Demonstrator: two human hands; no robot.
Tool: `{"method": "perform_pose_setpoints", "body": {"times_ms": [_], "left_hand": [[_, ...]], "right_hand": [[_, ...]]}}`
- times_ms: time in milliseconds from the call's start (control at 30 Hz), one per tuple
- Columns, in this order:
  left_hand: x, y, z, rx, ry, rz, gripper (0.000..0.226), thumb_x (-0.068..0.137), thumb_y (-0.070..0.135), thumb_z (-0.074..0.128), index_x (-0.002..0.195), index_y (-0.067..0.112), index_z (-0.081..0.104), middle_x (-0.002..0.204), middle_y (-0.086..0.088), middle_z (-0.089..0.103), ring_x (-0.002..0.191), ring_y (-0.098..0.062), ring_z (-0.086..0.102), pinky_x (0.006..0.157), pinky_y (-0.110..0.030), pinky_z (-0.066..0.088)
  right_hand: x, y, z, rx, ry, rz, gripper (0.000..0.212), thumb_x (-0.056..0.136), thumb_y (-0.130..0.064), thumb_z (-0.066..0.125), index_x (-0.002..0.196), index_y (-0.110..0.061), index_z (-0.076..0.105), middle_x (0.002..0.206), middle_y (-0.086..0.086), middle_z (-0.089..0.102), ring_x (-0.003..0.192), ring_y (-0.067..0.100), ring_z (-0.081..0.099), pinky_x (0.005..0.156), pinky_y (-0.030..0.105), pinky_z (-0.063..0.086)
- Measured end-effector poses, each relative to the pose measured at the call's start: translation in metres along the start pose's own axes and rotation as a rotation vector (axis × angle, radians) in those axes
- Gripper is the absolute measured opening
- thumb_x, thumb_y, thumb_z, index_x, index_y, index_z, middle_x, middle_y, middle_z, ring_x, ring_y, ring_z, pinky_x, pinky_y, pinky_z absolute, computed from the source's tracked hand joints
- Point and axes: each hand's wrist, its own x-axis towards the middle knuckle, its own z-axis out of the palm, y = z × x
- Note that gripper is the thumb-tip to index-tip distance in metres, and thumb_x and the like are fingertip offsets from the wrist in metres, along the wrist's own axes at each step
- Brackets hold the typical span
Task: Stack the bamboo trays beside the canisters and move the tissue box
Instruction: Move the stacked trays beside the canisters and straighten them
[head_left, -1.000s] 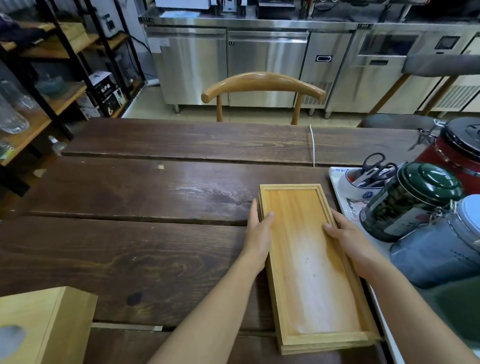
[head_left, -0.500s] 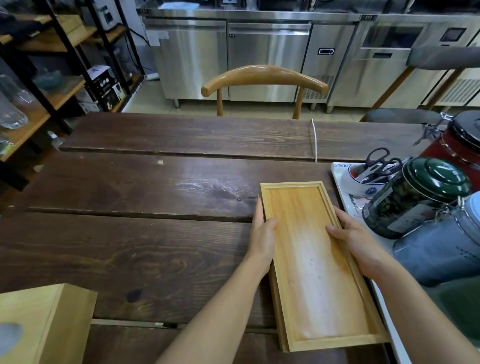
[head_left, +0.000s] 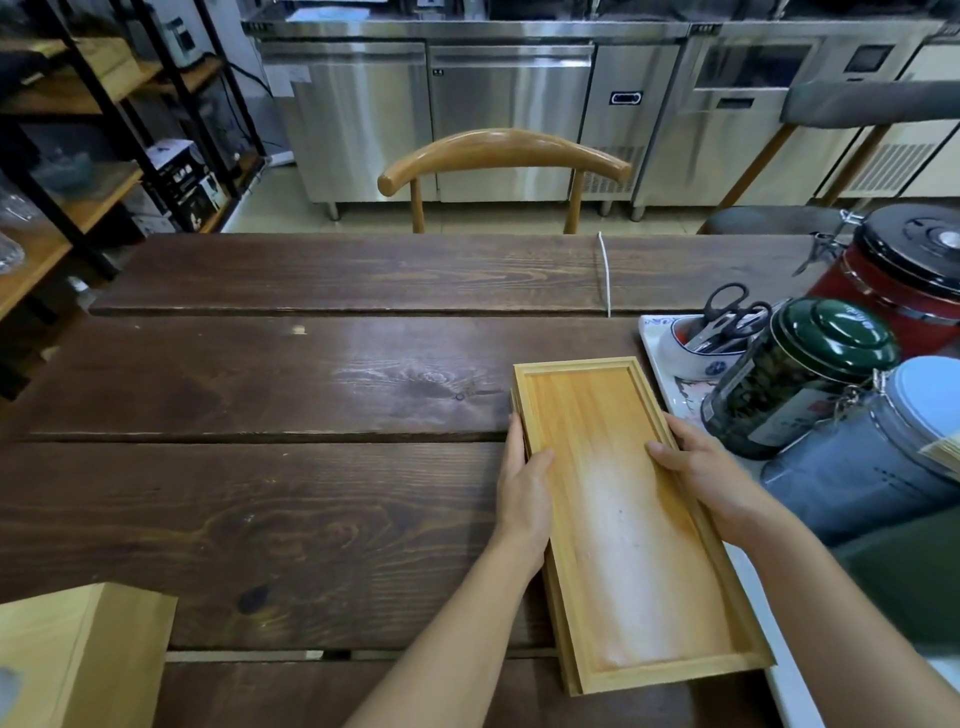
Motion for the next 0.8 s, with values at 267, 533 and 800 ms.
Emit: {"method": "perform_pose_setpoints", "body": {"times_ms": [267, 533, 800], "left_hand": [[-0.004, -0.004, 0.015, 0.033, -0.040, 0.002, 0.060, 0.092, 0.019, 0.047, 0.144, 0.042, 0.029, 0.138, 0.001, 0.052, 0.121, -0.017, 0.052, 0.106, -0.045, 0.041], [-0.011, -0.012, 0.014, 0.044, -0.051, 0.020, 0.057, 0.094, 0.019, 0.046, 0.143, 0.044, 0.029, 0.140, 0.003, 0.051, 0.124, -0.017, 0.050, 0.109, -0.046, 0.038], [-0.011, -0.010, 0.019, 0.061, -0.084, 0.023, 0.056, 0.096, 0.021, 0.044, 0.144, 0.042, 0.025, 0.143, 0.002, 0.047, 0.127, -0.018, 0.047, 0.109, -0.048, 0.037]], "right_hand": [[-0.017, -0.001, -0.016, -0.120, 0.120, -0.125, 0.037, 0.089, -0.007, 0.051, 0.125, -0.018, 0.052, 0.094, -0.012, 0.061, 0.086, 0.004, 0.057, 0.071, 0.023, 0.046], [-0.028, 0.004, -0.016, -0.148, 0.186, -0.147, 0.030, 0.089, -0.008, 0.053, 0.118, -0.011, 0.058, 0.096, -0.001, 0.066, 0.080, 0.000, 0.058, 0.065, 0.016, 0.042], [-0.033, 0.006, -0.017, -0.204, 0.279, -0.147, 0.033, 0.088, -0.011, 0.054, 0.121, -0.007, 0.057, 0.086, -0.012, 0.062, 0.077, -0.003, 0.053, 0.066, 0.018, 0.042]]}}
